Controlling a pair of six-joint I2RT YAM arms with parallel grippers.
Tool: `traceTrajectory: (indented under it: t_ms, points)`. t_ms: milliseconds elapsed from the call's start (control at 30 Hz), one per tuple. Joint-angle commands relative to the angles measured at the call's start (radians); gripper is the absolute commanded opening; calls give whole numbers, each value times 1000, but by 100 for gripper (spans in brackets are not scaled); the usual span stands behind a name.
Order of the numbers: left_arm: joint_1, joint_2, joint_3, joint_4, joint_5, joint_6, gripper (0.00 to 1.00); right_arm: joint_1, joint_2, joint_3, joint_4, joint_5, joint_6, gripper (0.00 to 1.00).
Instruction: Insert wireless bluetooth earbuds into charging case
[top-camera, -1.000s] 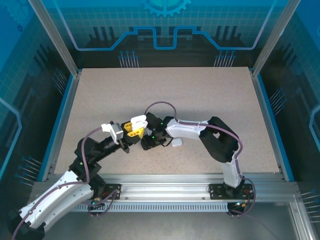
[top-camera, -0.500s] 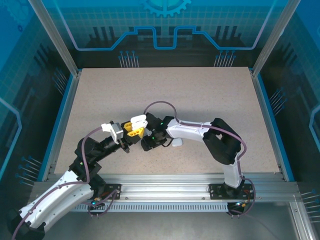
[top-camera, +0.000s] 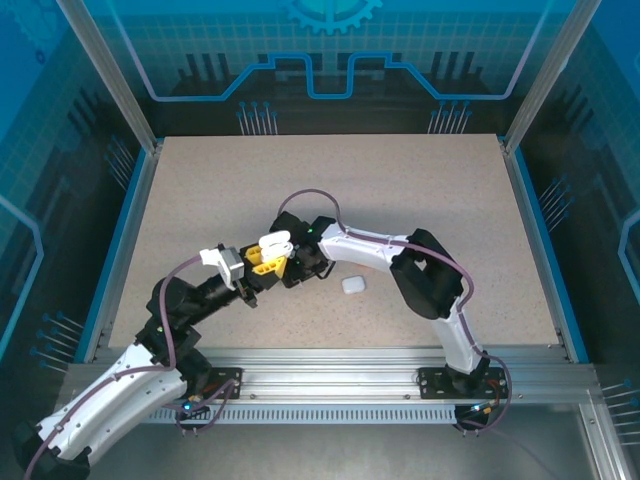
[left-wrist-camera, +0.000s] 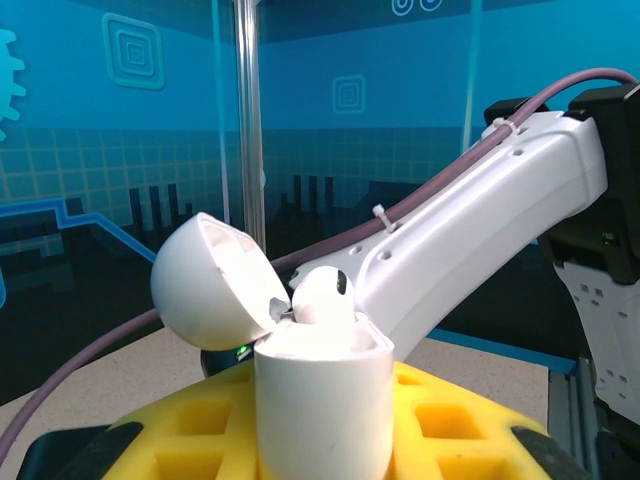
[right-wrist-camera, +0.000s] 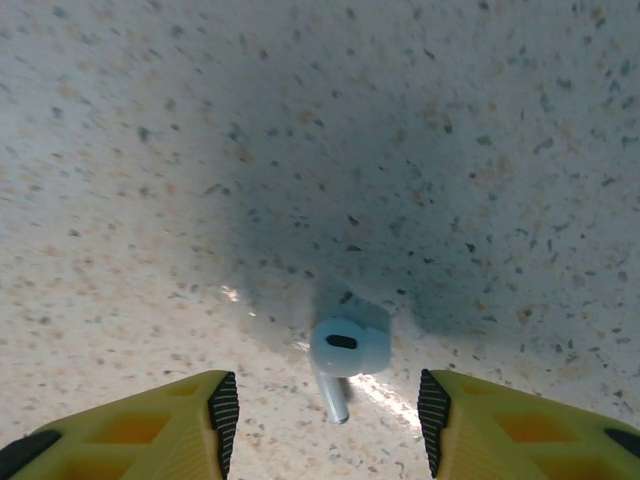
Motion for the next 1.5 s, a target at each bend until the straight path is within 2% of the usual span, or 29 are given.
traceTrajectory:
  t_ms: [0,400,633,1067,1467]
  points:
    - [-6,-13,23,8,-17,17,12,-10,28,36,-44,0,-12,53]
    - [-5,-13,28,2,-17,22,12,-10,90,79,-46,-23,2,48]
    - [-6,-13,28,1,-20,29,13,-10,103,82,-52,-42,7,38]
    - [-5,-13,31,-2,-21,36,13,3,115,85,-91,-73,20,33]
    - [-6,-20,23,-31,-18,35,13,-27,-41,-63,36,-107,49,27]
